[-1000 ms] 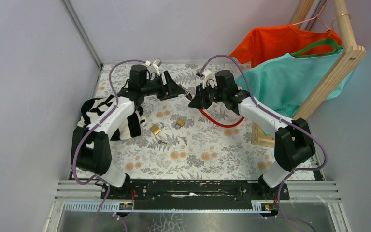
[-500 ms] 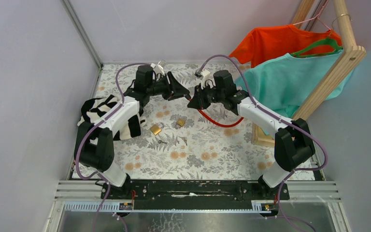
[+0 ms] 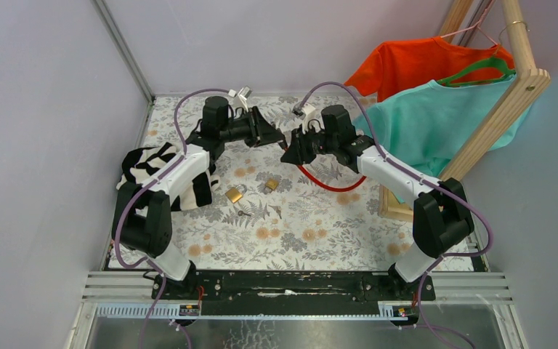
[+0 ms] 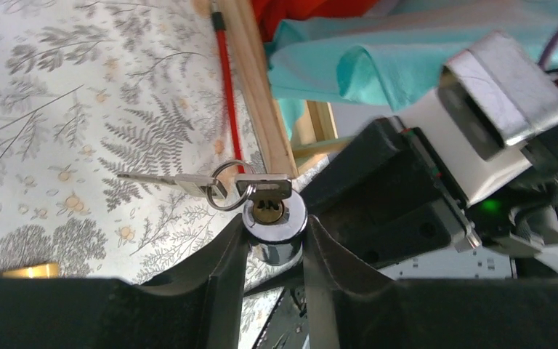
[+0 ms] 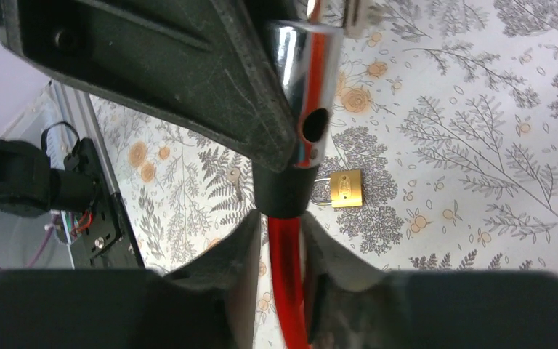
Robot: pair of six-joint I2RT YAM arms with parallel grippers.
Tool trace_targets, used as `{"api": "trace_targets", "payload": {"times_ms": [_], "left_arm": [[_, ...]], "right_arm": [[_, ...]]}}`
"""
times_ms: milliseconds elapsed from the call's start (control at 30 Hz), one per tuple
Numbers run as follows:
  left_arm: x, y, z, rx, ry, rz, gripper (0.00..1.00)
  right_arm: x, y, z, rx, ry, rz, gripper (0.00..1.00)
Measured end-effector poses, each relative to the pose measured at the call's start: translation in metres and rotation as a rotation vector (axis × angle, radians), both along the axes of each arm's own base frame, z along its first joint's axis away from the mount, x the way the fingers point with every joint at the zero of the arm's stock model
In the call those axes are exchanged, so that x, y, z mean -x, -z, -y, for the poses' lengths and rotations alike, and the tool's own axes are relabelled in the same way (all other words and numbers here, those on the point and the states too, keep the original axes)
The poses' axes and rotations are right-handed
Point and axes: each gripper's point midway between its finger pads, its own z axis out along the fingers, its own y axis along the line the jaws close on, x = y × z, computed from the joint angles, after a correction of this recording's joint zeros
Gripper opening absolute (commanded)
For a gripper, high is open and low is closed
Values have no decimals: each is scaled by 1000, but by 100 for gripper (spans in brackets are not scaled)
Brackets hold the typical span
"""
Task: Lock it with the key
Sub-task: Lock the lock.
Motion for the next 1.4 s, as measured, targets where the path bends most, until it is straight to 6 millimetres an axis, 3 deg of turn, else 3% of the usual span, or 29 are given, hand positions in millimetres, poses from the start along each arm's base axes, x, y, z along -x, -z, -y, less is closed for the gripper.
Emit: {"api": "trace_targets", "payload": {"times_ms": [133,200,467,767,1133,1400], "left_arm": [[10,-12,6,33,102,113,0],[18,-16,8,58,165,167,0],[61,-26,7,149,392,345,0],[106,-64,-2,201,542,583,1],[104,-62,-2,186,504,602,0],[87,-46,-8,75,474,596,0]], "right_arm": [[12,-4,-2,-21,-64,7,66],[20,-10,-2,-37,-102,19,69],[51,-34,-2,-121,-254,45,67],[77,-50,-1,-227,-388,43,57],[84,-60,-4,-292,-425,24,57],[68,-34,12,-128,-328,64,67]]}}
